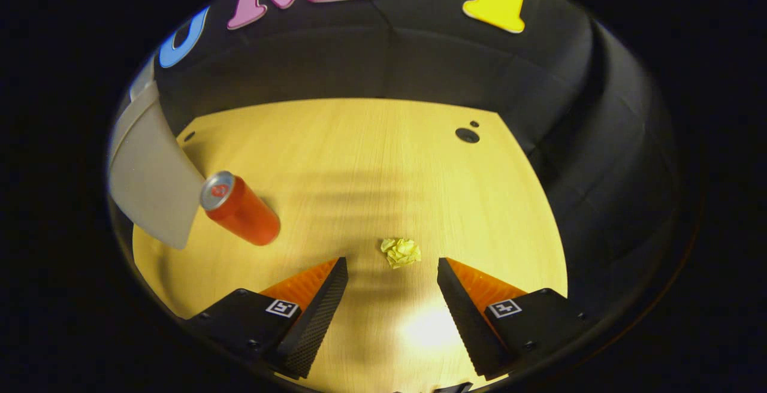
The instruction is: Press the lid of the desktop garbage bin to open it, pick up the crumpled paper on the desktop and throw it into the bin, then pick up the pop can on the desktop and drop it into the bin, and finally close the garbage bin lid.
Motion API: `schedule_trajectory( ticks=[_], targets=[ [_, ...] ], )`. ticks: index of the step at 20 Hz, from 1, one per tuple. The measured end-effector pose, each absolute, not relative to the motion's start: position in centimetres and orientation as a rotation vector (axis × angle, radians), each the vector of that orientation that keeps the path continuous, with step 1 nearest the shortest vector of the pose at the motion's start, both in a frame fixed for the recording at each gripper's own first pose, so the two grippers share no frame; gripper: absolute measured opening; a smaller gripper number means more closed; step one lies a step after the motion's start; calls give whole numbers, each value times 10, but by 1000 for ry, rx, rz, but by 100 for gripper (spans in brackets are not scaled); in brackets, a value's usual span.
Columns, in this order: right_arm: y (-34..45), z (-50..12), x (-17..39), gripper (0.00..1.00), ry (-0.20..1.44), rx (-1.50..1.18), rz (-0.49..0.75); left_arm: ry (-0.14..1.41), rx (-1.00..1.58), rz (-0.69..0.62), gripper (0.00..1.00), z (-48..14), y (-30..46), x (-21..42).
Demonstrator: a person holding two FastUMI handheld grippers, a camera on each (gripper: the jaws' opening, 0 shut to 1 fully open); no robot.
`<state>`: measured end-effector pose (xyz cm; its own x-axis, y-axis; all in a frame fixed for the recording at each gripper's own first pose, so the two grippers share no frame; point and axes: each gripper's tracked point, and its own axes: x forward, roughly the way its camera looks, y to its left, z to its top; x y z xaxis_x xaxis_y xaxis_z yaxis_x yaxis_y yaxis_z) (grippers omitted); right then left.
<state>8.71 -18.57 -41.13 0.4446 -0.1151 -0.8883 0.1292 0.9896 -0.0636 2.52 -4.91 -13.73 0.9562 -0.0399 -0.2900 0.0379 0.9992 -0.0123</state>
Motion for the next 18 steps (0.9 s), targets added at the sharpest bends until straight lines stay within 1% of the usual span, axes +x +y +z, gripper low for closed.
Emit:
schedule_trajectory(
  ticks=[5,7,9,11,12,13,14,15,16,17,18],
  targets=[
    [-199,-450,94,96,1195,71,-186,330,-13,24,98,-151,-35,29],
    [-209,-457,95,98,1200,82,-212,329,-8,39,98,-150,-31,31],
    [-209,-459,96,96,1200,102,-205,330,-12,46,98,-152,-31,32],
    [-211,-463,93,86,1219,109,-216,328,-22,39,98,-152,-34,36],
    [-212,-463,89,74,1226,109,-221,324,-31,33,98,-150,-37,37],
    [-210,-463,90,48,1220,114,-218,316,-34,26,98,-149,-39,39],
    [-210,-463,91,58,1218,115,-211,309,-30,18,98,-146,-41,41],
    [-210,-462,92,58,1215,111,-209,306,-19,15,98,-146,-43,42],
    [-210,-461,92,52,1212,108,-209,307,-11,11,98,-147,-44,44],
    [-211,-460,93,39,1210,101,-209,308,-8,6,98,-147,-46,44],
    [-213,-456,94,35,1199,91,-214,308,-8,3,98,-148,-47,44]
  ],
)
